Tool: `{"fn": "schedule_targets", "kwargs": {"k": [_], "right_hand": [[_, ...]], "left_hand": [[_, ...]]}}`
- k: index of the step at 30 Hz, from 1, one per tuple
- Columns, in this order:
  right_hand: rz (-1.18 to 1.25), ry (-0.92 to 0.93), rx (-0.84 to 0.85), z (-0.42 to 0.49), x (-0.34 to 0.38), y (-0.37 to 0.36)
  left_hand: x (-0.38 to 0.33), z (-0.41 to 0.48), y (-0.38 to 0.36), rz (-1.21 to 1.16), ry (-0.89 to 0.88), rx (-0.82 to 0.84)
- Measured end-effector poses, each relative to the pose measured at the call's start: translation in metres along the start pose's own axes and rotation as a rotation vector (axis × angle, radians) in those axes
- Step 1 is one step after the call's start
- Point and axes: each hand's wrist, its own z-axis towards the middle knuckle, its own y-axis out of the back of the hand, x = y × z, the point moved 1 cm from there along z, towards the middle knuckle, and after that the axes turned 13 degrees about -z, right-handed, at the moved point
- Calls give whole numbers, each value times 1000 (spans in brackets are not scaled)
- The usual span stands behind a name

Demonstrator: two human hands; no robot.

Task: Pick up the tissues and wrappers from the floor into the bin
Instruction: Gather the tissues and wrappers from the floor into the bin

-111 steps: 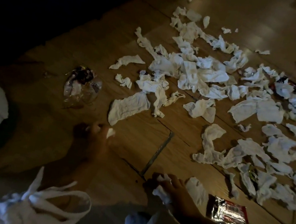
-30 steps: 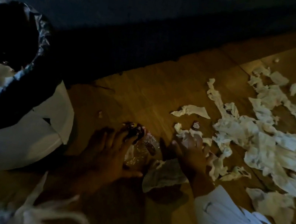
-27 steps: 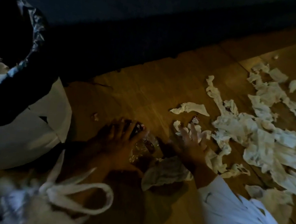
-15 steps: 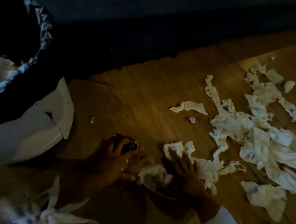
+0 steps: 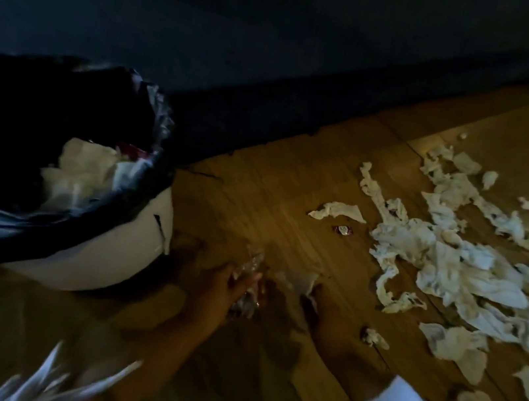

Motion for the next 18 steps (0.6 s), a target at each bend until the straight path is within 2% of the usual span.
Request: {"fn": "schedule_targets", "kwargs": {"k": [1,5,8,10,13,16,18], "right_hand": [[16,42,-49,3,13,5],[208,168,-53,12,102,54],[478,174,52,24,174,90],[556,214,30,33,223,108],[576,282,-16,46,295,120],[614,290,103,65,343,96],[567,271,153,74,362,74]], "left_hand": [[-14,-8,13,-69,-4,-10],[-73,-46,72,-455,48,23],[-114,-68,123,-491,-21,-133],[-132,-71,159,-555,-67,-263],[-139,-59,216,-355,-170,-487],[-132,-45,256,-185,-210,-649],[-125,-40,272,-103,-158,-699]]}}
